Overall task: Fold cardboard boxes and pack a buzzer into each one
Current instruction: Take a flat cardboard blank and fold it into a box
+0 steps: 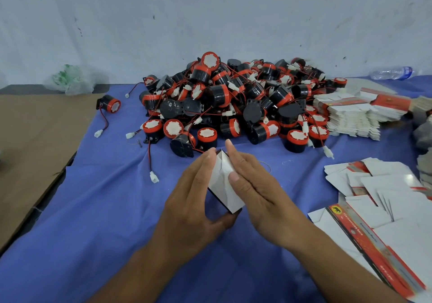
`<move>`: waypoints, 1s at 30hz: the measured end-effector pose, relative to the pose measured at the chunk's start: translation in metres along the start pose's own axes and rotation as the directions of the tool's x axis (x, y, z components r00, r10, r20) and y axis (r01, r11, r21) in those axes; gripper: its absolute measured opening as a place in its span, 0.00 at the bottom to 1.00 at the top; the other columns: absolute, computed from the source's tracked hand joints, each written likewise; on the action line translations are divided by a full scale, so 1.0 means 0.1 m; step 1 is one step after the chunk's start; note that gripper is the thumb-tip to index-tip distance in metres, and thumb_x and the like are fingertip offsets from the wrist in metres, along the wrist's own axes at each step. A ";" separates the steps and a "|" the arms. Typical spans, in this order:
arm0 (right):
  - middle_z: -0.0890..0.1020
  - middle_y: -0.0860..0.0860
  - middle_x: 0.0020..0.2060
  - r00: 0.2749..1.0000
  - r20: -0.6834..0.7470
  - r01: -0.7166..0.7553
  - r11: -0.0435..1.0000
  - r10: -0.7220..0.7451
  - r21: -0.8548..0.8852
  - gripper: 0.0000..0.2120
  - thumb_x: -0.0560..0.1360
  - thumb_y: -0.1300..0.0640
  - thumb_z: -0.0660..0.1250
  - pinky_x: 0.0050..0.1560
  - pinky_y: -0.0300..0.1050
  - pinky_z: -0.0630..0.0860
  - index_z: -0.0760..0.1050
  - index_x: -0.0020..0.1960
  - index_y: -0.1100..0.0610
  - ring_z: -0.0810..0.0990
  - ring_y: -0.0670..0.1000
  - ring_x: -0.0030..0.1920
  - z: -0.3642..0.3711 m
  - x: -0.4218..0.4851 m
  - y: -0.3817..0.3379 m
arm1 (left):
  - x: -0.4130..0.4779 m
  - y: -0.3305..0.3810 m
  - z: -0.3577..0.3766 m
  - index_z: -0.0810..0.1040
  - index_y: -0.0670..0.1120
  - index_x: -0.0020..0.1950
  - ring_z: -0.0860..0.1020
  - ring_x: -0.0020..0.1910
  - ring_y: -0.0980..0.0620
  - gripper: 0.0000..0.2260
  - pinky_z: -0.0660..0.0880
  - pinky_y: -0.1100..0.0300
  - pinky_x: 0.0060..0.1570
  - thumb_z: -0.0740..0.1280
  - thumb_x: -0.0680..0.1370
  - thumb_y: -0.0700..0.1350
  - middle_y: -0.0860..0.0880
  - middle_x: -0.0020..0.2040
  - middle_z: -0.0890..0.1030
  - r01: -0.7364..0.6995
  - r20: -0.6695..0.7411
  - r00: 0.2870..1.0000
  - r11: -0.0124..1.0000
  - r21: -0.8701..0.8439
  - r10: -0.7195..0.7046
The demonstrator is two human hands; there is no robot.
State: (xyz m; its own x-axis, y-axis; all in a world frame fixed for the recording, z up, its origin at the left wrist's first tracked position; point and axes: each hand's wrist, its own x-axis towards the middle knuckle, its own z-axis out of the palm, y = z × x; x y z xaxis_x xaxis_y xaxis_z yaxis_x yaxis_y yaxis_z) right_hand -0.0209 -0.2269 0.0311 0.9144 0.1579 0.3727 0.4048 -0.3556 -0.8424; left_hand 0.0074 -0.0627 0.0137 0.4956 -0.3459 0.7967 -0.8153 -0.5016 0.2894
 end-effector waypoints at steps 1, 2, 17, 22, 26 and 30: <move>0.72 0.42 0.67 1.000 0.000 -0.012 1.000 0.012 -0.001 0.25 0.83 0.51 0.57 0.69 0.45 0.69 0.59 0.78 0.43 0.70 0.46 0.70 0.00 0.00 0.00 | 0.00 0.00 0.01 0.66 0.35 0.71 0.68 0.72 0.49 0.33 0.67 0.60 0.70 0.71 0.74 0.52 0.41 0.71 0.69 -0.005 -0.002 1.000 1.000 0.004 0.005; 0.72 0.42 0.66 1.000 -0.010 -0.016 1.000 0.016 -0.018 0.24 0.83 0.53 0.59 0.68 0.44 0.70 0.59 0.77 0.41 0.71 0.45 0.69 0.01 0.00 0.00 | 0.00 0.00 0.01 0.69 0.34 0.70 0.69 0.72 0.48 0.32 0.68 0.58 0.70 0.71 0.74 0.52 0.40 0.71 0.70 -0.009 -0.004 1.000 1.000 0.013 0.010; 0.80 0.41 0.62 0.993 -0.067 -0.098 0.994 0.101 0.048 0.21 0.78 0.50 0.65 0.59 0.36 0.74 0.74 0.71 0.49 0.77 0.41 0.63 -0.04 0.06 0.12 | -0.02 -0.05 0.02 0.66 0.39 0.74 0.63 0.75 0.57 0.40 0.63 0.68 0.70 0.74 0.69 0.58 0.48 0.75 0.66 0.137 0.099 0.987 0.988 -0.069 -0.129; 0.79 0.38 0.62 0.994 -0.111 -0.001 1.000 0.000 -0.009 0.18 0.78 0.46 0.68 0.58 0.33 0.73 0.75 0.68 0.44 0.77 0.43 0.64 -0.04 0.07 0.06 | -0.02 -0.03 -0.01 0.62 0.49 0.76 0.65 0.69 0.67 0.43 0.61 0.77 0.62 0.73 0.66 0.62 0.65 0.70 0.65 0.347 0.120 0.936 0.921 -0.175 -0.330; 0.72 0.36 0.65 0.970 -0.239 -0.071 0.993 0.048 -0.090 0.21 0.75 0.49 0.72 0.59 0.24 0.64 0.68 0.64 0.43 0.69 0.37 0.67 0.06 0.02 0.05 | -0.01 -0.03 0.01 0.62 0.53 0.73 0.66 0.65 0.63 0.40 0.61 0.79 0.59 0.70 0.64 0.63 0.68 0.65 0.65 0.444 -0.027 0.890 0.879 -0.173 -0.455; 0.76 0.34 0.57 0.939 -0.323 -0.100 0.993 0.115 0.061 0.12 0.75 0.53 0.72 0.54 0.35 0.74 0.71 0.53 0.46 0.76 0.44 0.60 0.16 0.02 0.03 | -0.02 0.00 0.06 0.63 0.48 0.71 0.63 0.67 0.61 0.41 0.61 0.74 0.63 0.72 0.63 0.63 0.68 0.67 0.61 0.404 -0.103 0.899 0.897 -0.181 -0.425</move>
State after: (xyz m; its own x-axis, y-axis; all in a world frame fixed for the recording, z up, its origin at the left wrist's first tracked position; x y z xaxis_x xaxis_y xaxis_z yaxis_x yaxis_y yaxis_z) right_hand -0.0175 -0.2127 0.0236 0.9056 -0.1899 0.3793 0.3104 -0.3127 -0.8977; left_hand 0.0082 -0.0672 0.0091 0.7615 -0.0162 0.6479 -0.5854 -0.4464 0.6768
